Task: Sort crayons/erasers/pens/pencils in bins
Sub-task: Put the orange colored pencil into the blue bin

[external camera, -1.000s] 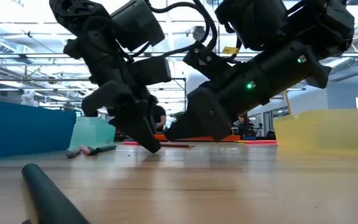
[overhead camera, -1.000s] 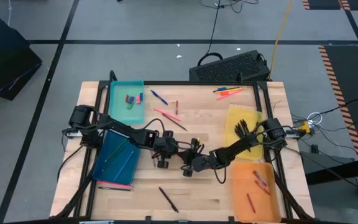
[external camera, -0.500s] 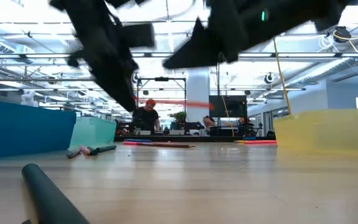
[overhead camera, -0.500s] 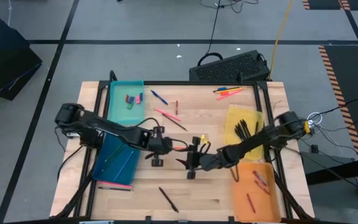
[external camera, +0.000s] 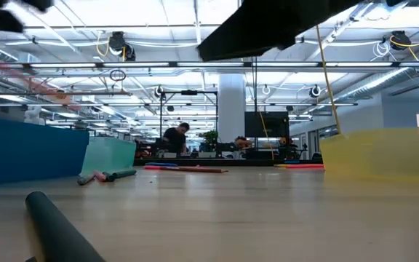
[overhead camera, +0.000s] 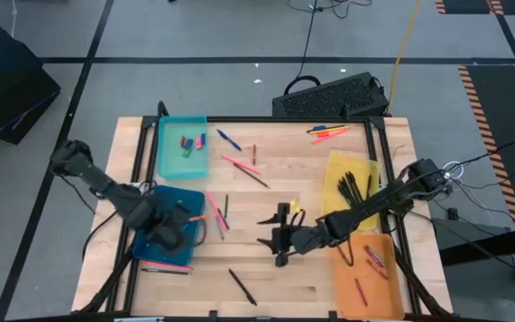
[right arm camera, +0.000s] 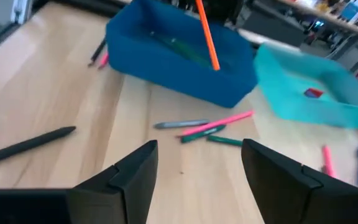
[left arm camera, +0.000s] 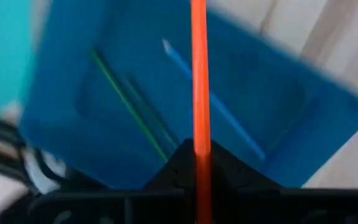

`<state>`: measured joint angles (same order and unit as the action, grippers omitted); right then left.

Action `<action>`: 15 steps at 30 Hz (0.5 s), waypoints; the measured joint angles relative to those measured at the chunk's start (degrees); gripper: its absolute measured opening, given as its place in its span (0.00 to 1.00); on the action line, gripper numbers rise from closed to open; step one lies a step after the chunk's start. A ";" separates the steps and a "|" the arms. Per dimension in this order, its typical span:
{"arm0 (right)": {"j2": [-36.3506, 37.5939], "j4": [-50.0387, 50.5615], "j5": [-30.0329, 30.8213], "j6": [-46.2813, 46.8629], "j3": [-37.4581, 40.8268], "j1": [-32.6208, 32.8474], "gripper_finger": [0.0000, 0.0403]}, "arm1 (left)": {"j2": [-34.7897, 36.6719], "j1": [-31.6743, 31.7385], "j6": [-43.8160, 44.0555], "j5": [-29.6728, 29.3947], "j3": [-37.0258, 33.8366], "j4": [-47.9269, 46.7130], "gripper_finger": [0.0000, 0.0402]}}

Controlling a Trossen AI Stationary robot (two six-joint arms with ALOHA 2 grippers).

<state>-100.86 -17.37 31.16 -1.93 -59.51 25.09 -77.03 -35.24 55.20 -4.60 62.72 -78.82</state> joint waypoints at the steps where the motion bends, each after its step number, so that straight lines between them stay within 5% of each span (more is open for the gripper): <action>1: -1.67 0.85 -0.78 -0.12 -1.63 0.17 0.56 | 0.05 -1.36 1.83 1.41 -1.53 0.45 0.04; 8: -13.03 7.72 -1.97 1.46 -15.26 0.04 0.56 | -0.01 -6.45 19.56 6.65 -13.87 4.63 0.06; 15: -18.28 6.35 -4.41 2.21 -20.41 -1.49 0.56 | 0.35 -12.73 37.57 8.08 -16.67 6.13 0.04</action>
<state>-119.14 -11.02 26.75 0.27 -79.92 23.60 -76.68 -47.96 92.77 3.48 46.06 -72.70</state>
